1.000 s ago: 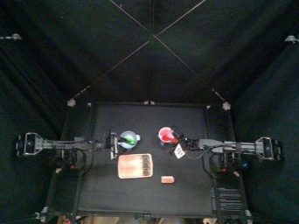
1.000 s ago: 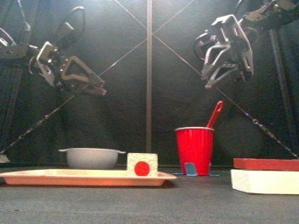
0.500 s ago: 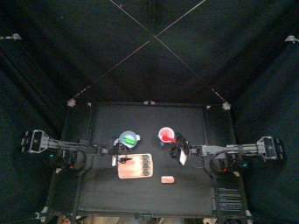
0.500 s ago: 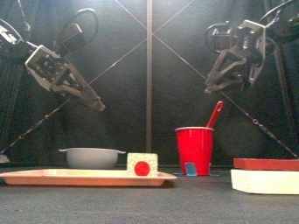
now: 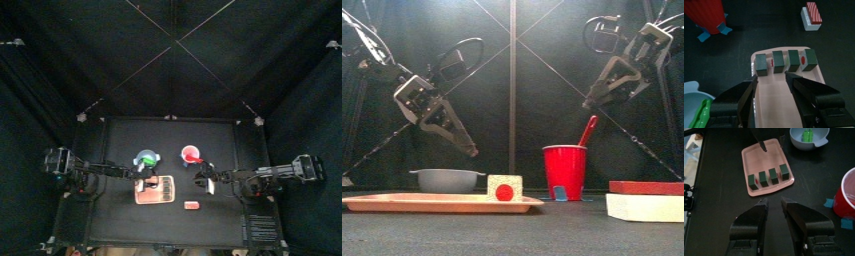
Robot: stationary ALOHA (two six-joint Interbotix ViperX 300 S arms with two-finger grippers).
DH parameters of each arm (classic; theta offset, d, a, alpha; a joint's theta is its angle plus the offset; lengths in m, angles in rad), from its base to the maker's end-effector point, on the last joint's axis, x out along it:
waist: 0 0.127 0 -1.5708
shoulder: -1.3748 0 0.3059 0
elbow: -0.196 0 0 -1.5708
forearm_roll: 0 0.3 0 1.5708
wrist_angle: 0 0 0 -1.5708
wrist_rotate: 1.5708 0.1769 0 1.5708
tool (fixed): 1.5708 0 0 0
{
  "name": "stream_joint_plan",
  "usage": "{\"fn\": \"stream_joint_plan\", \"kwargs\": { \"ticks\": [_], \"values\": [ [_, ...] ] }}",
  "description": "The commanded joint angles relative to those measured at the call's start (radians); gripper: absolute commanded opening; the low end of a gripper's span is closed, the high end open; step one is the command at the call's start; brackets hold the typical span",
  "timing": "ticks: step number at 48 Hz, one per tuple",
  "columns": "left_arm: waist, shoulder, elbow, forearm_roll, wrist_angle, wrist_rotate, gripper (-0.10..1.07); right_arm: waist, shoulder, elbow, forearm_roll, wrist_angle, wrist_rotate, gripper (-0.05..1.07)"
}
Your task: Grab green sushi piece
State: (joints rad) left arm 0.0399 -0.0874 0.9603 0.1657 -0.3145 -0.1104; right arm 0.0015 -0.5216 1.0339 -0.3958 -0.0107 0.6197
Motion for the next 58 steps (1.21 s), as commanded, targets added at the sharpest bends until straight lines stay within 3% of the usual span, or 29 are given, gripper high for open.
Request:
{"fn": "stream_joint_plan", "kwargs": {
  "ticks": [1, 15, 38, 58],
  "values": [
    [0.002, 0.012, -0.038, -0.006, -0.003, 0.002, 0.85, 0.0, -0.006, 0.003, 0.006, -0.009, 0.003, 0.69],
    [0.006, 0.066, -0.087, -0.006, 0.012, 0.002, 0.85, 0.003, 0.005, 0.046, 0.026, -0.097, 0.003, 0.69],
    [0.015, 0.149, -0.146, -0.002, 0.061, 0.003, 0.85, 0.008, 0.035, 0.049, 0.028, -0.137, 0.003, 0.69],
    [0.051, 0.163, -0.16, -0.002, 0.061, 0.003, 0.85, 0.008, 0.051, 0.046, 0.028, -0.137, 0.003, 0.69]
  ]
}}
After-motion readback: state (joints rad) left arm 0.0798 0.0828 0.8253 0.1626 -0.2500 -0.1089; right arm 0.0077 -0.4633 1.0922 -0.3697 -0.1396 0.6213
